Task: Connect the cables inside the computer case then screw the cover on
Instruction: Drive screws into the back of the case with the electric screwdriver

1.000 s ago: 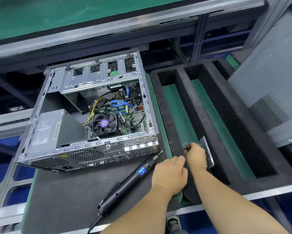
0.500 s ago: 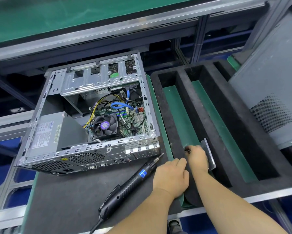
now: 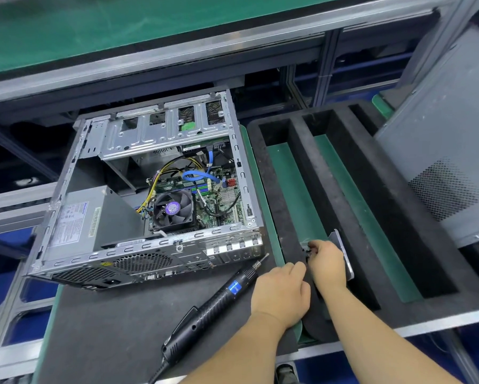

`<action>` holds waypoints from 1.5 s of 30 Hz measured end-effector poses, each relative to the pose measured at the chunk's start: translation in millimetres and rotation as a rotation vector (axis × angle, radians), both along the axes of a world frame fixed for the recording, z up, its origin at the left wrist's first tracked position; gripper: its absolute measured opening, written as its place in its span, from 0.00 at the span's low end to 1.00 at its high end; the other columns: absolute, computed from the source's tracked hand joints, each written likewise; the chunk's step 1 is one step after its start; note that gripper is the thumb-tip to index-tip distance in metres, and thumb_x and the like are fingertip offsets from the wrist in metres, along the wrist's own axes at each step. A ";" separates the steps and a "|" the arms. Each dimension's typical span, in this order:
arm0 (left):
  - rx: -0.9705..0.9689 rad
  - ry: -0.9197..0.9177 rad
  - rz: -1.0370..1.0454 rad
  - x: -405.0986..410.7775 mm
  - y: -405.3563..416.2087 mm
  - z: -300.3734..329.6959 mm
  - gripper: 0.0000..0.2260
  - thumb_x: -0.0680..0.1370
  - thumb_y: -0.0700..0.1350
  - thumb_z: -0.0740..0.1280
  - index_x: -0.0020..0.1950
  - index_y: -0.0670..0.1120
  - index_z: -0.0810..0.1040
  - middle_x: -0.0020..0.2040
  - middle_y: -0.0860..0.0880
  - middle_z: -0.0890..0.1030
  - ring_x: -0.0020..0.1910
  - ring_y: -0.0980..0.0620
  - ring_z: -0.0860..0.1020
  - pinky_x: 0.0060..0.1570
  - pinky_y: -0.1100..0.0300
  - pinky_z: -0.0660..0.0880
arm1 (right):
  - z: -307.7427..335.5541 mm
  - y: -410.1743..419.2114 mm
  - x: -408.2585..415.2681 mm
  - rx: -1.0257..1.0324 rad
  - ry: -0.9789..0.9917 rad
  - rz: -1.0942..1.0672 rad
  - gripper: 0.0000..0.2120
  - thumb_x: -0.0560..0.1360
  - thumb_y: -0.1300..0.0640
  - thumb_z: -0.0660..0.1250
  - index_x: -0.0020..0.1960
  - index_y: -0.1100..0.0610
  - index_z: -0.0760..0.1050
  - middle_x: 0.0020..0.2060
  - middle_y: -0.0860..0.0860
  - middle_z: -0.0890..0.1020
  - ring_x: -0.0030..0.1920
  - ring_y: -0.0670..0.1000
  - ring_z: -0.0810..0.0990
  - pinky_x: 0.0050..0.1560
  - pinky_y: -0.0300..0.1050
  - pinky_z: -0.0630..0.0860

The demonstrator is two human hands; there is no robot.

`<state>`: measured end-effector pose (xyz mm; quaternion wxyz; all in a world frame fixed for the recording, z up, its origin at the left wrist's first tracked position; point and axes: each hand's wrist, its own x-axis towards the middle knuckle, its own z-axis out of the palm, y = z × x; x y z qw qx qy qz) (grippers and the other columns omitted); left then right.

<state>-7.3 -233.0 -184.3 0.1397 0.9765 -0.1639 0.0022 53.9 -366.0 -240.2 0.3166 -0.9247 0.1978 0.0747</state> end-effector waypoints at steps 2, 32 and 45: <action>-0.002 0.015 0.013 0.7 -0.4 -1.5 0.04 0.69 0.50 0.58 0.37 0.51 0.69 0.30 0.55 0.73 0.27 0.53 0.73 0.25 0.62 0.56 | 6.2 0.7 -8.8 0.000 -0.039 -0.031 0.19 0.77 0.70 0.61 0.65 0.60 0.79 0.58 0.58 0.82 0.55 0.58 0.81 0.52 0.49 0.78; -0.060 0.096 -0.024 1.5 -1.9 -10.5 0.03 0.75 0.49 0.55 0.44 0.51 0.64 0.39 0.51 0.75 0.38 0.46 0.75 0.31 0.54 0.64 | 11.7 -14.9 -31.1 0.203 0.271 -0.122 0.27 0.79 0.68 0.61 0.77 0.56 0.68 0.66 0.59 0.78 0.53 0.57 0.81 0.46 0.43 0.74; -0.044 0.083 -0.036 1.5 -0.6 -8.5 0.06 0.74 0.51 0.48 0.44 0.52 0.63 0.39 0.52 0.74 0.35 0.48 0.72 0.30 0.54 0.61 | 5.1 -2.5 -5.0 0.113 0.227 -0.113 0.28 0.79 0.69 0.55 0.77 0.55 0.66 0.63 0.60 0.80 0.57 0.61 0.80 0.53 0.53 0.79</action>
